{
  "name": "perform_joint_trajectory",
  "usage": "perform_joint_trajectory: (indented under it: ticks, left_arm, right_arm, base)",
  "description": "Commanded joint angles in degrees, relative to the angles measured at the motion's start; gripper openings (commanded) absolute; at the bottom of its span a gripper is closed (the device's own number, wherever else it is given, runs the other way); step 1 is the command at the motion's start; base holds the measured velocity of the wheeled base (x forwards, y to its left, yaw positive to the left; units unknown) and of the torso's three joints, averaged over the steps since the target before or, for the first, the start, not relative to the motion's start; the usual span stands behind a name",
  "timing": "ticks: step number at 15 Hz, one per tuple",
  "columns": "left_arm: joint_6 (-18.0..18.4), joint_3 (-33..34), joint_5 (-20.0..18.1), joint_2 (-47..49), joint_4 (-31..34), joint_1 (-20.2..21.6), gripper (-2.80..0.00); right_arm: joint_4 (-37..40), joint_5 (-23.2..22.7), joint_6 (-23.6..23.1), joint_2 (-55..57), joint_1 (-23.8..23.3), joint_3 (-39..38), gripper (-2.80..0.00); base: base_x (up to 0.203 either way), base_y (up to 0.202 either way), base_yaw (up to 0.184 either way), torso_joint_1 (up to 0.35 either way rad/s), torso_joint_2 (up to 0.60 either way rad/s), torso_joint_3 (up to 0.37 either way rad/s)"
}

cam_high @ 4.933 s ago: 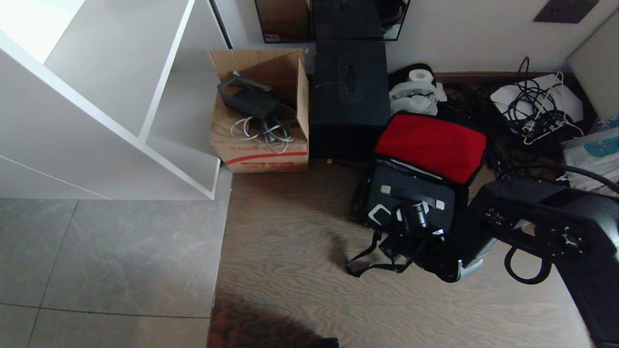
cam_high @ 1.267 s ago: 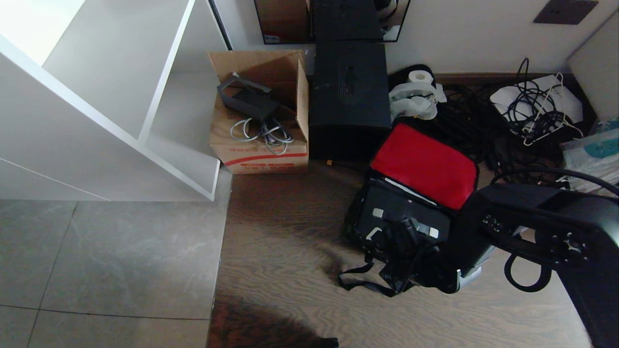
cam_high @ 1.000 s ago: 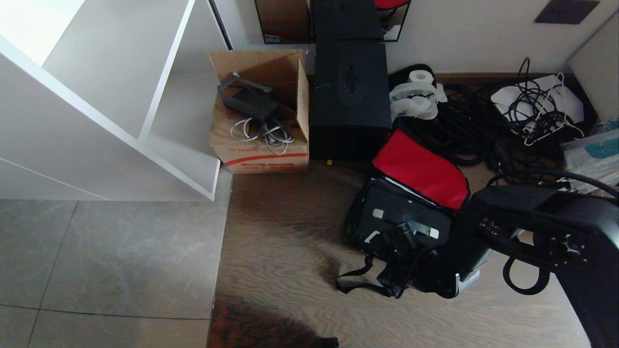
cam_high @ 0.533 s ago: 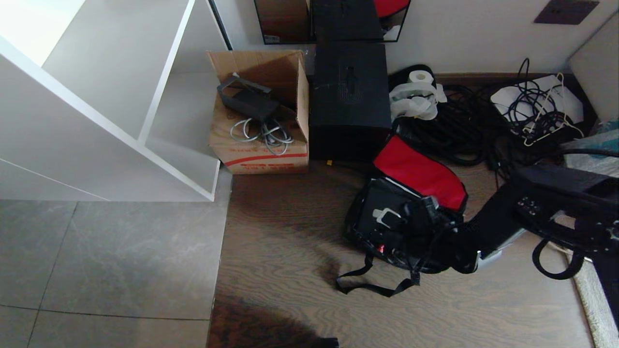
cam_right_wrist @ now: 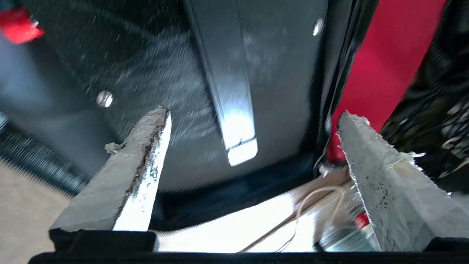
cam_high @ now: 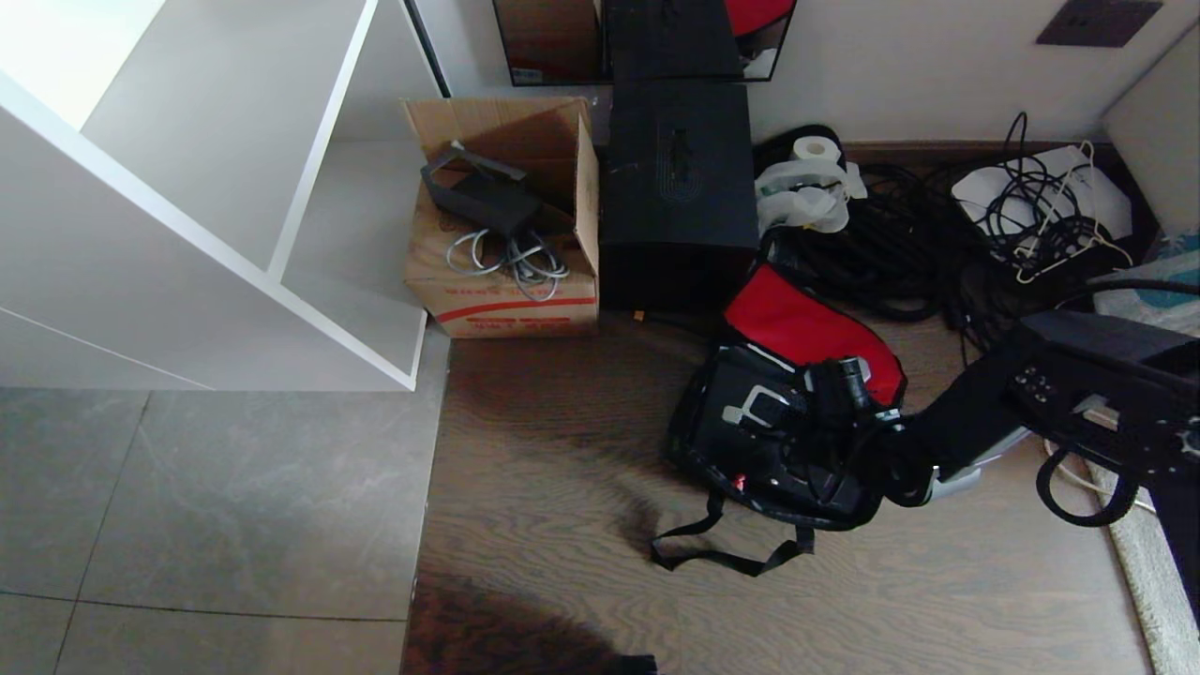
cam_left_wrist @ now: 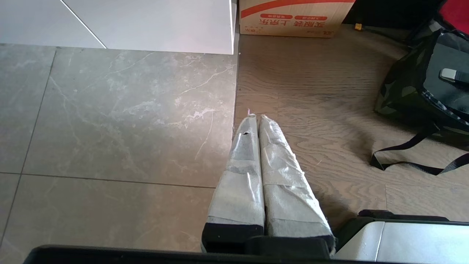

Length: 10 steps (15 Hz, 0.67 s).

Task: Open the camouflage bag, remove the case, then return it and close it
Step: Grip the handle

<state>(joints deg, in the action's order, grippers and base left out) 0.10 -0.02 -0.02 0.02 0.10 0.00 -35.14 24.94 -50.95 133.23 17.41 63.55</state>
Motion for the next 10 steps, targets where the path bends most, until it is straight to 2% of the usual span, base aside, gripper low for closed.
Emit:
perform_joint_trajectory:
  ticks: [1, 5, 8, 10]
  left_arm:
    - [-0.01, 0.02, 0.02, -0.02, -0.01, 0.00, -2.80]
    - [-0.01, 0.02, 0.02, -0.02, -0.01, 0.00, -2.80]
    - [0.04, 0.02, 0.02, -0.02, -0.01, 0.00, -2.80]
    - [-0.01, 0.02, 0.02, -0.02, -0.01, 0.00, -2.80]
  right_arm:
    - [-2.31, 0.05, -0.86, 2.47, -0.01, 0.87, 0.00]
    - [-7.91, 0.04, -5.19, 5.90, -0.32, 2.22, 0.00]
    - [-9.07, 0.09, -6.09, 7.49, -1.05, 5.13, 0.00]
    - [-13.16, 1.17, -6.25, 8.11, -1.39, 6.12, 0.00]
  base:
    - [0.000, 0.000, 0.000, 0.000, 0.00, 0.000]
    - [0.000, 0.000, 0.000, 0.000, 0.00, 0.000]
    - [0.000, 0.000, 0.000, 0.000, 0.00, 0.000]
    - [0.000, 0.000, 0.000, 0.000, 0.00, 0.000]
